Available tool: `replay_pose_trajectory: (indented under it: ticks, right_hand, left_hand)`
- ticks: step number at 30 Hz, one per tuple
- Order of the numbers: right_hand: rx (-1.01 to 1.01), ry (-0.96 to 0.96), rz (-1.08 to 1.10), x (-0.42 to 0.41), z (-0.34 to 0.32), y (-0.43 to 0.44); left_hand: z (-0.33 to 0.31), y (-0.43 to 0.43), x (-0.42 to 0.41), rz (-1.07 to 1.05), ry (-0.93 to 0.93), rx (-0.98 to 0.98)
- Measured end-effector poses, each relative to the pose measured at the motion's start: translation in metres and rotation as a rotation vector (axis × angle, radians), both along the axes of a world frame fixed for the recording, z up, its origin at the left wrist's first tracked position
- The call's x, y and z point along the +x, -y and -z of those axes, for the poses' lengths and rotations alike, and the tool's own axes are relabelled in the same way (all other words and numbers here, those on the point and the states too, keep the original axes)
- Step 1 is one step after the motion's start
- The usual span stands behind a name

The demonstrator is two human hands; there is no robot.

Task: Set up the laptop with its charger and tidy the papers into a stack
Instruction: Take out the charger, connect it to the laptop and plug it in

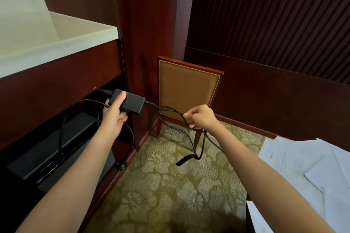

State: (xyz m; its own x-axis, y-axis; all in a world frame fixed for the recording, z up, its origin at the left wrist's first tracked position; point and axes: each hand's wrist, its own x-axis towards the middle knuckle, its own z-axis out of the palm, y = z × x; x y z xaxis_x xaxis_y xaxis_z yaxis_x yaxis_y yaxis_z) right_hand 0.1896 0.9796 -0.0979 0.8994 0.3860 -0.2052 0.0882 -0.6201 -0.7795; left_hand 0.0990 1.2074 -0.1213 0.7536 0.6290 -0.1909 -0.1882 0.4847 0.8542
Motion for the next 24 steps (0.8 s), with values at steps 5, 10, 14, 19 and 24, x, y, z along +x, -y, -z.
replay_pose_trajectory:
  ticks: [5,10,14,19,24]
  right_hand:
    - [-0.422,0.115,-0.137,-0.003,0.007,0.019]
    - [-0.299,-0.103,-0.060,0.004,0.013,0.044]
    - [-0.082,-0.282,-0.122,0.008,0.007,0.056]
    - [0.070,-0.505,-0.285,-0.002,-0.012,0.039]
    - [0.127,-0.611,-0.296,-0.007,-0.014,0.033]
  left_hand:
    - [-0.004,0.004,-0.001,-0.035,0.021,0.021]
    - [0.000,-0.003,-0.002,-0.085,-0.079,0.008]
    - [-0.001,-0.014,-0.009,-0.077,-0.082,-0.033]
    - [0.000,-0.017,-0.019,-0.014,-0.041,-0.080]
    - [-0.001,-0.008,-0.021,-0.017,-0.027,-0.093]
